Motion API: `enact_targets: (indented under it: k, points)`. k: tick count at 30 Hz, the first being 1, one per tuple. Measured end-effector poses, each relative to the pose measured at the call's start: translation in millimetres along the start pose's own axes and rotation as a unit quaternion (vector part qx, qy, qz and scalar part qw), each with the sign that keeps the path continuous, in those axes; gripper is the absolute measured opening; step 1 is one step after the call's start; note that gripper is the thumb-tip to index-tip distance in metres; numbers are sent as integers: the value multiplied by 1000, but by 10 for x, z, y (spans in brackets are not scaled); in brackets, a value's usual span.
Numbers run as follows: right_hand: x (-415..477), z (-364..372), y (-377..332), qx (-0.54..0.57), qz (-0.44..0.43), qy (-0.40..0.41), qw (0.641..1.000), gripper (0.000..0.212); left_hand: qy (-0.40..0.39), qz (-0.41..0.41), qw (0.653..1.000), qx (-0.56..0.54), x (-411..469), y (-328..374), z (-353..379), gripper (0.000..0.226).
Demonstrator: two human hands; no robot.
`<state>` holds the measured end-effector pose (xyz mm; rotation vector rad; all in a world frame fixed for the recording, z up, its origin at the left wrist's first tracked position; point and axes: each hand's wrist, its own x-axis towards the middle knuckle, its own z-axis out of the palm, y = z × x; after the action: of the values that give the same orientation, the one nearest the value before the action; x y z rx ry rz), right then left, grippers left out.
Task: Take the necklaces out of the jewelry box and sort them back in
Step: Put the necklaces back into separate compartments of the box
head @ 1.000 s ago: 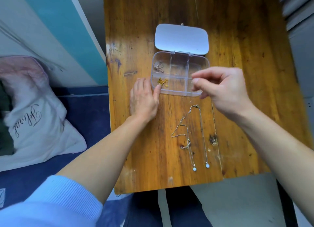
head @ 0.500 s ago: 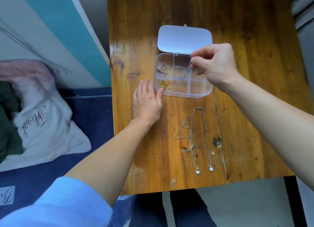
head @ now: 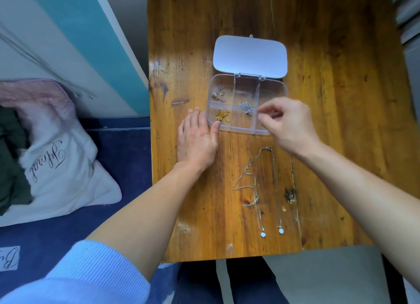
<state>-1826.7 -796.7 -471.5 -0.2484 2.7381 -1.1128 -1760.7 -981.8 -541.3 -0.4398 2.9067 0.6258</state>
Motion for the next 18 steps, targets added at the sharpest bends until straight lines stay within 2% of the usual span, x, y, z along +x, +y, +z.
enact_targets:
  k: [3, 6, 8, 9, 14, 18]
  points:
    - [-510, 57, 85, -37, -21, -87, 995, 20, 3, 1, 1000, 6, 2, 1, -4, 63]
    - [-921, 177, 182, -137, -36, -227, 963, 53, 4, 2, 1000, 6, 5, -1, -1, 62]
    - [-1071, 260, 256, -206, -60, -262, 941, 63, 5, 3, 1000, 6, 3, -3, 6, 62]
    - [-1114, 293, 286, -222, -62, -265, 936, 60, 7, 4, 1000, 6, 0, -5, 12, 62]
    - [-1155, 371, 352, -200, -36, -227, 952, 13, 9, 3, 1000, 6, 1, -6, 27, 62]
    - [-1153, 408, 314, -220, -32, -227, 948, 12, 9, 3, 1000, 11, 9, -9, 26, 62]
